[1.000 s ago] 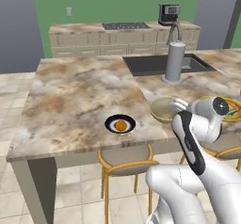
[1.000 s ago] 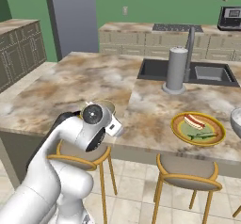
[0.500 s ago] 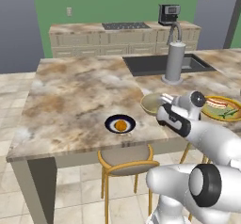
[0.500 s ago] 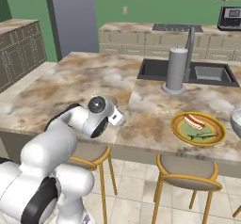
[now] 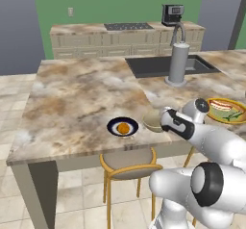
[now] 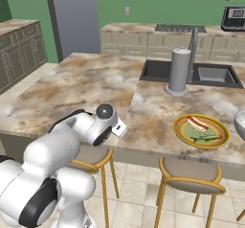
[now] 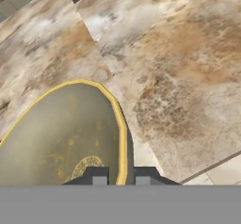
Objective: Take the smaller bowl and place it next to the appetizer plate on the dining counter , and place the larger bowl next to the plate with cooked food.
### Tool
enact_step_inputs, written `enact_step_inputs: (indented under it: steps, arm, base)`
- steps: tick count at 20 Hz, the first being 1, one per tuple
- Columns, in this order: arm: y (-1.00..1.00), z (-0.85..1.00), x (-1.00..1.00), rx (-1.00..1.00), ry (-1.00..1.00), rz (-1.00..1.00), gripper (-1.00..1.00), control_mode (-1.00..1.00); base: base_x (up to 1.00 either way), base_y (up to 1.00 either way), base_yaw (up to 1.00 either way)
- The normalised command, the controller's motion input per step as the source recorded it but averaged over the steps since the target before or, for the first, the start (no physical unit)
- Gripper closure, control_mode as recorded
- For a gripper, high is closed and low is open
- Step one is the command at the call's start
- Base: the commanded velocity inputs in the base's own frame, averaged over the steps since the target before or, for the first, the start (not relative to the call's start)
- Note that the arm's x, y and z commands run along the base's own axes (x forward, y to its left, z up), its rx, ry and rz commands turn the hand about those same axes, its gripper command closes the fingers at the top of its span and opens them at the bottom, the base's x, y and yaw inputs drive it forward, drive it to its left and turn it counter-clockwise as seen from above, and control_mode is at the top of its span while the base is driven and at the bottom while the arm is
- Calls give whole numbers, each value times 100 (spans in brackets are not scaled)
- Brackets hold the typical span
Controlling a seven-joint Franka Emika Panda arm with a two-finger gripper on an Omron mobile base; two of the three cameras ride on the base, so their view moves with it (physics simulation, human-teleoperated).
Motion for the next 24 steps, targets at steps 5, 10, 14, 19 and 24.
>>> enact_step_inputs:
  steps: [5, 10, 14, 19, 24]
  arm:
    - [0, -10, 9, 0, 8, 2, 100, -100]
    - [0, -9, 53, 0, 0, 0, 100, -100]
    - [-7, -21, 23, 0, 1, 0, 100, -100]
    - [-6, -47, 19, 0, 0, 0, 100, -100]
    - [-23, -21, 54, 0, 0, 0, 100, -100]
  base:
    - [0, 0, 0]
    - [0, 0, 0]
    - [0, 0, 0]
    - [0, 0, 0]
    - [0, 0, 0]
